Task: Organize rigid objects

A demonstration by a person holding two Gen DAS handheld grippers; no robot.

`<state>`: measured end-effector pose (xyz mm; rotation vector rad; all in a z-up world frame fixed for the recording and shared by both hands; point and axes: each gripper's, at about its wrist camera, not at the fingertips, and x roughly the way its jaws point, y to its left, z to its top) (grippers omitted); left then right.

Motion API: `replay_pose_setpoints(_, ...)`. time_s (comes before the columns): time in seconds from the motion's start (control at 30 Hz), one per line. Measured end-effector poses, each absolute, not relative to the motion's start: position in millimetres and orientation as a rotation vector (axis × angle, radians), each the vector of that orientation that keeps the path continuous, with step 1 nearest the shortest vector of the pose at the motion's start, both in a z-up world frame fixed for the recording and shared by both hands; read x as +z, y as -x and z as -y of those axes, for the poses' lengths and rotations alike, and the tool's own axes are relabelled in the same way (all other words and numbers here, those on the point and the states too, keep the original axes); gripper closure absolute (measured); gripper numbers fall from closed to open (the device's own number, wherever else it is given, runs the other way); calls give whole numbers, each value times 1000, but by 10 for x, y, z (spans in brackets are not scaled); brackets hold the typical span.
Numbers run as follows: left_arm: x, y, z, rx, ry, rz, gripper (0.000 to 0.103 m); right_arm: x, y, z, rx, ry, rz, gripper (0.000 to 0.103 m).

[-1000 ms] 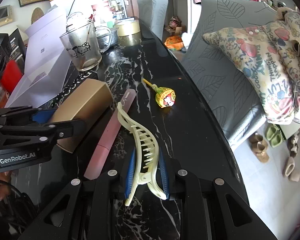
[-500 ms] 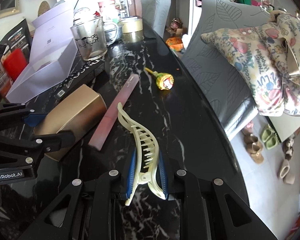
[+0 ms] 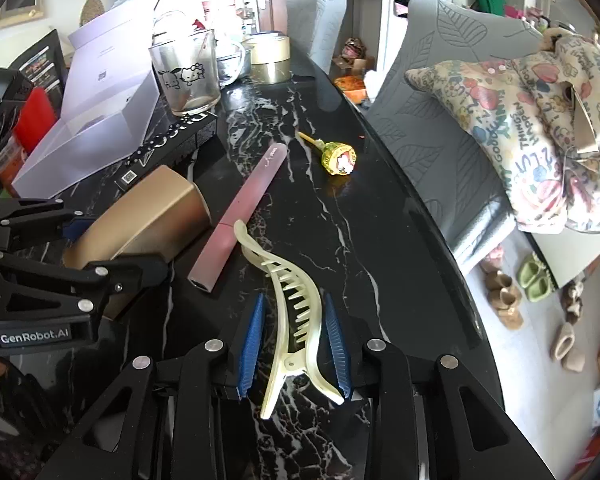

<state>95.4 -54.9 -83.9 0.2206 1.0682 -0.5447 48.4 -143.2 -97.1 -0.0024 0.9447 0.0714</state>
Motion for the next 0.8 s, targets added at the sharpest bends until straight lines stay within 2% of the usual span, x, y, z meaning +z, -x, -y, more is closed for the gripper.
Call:
replay_pose_setpoints(0.07,-821,-926,539,-536,-214,-1070,58,-972,-480,1444,58,6,-932,82)
replay_pose_setpoints(0.4,-775,-815,338,-507,-182,-1045,58,-864,-464,1396,83,10,-908,82)
replay_pose_setpoints(0.8,-471,-624,-256,-362,-119,-988,58,-630,-407,888,207,53,-856,82)
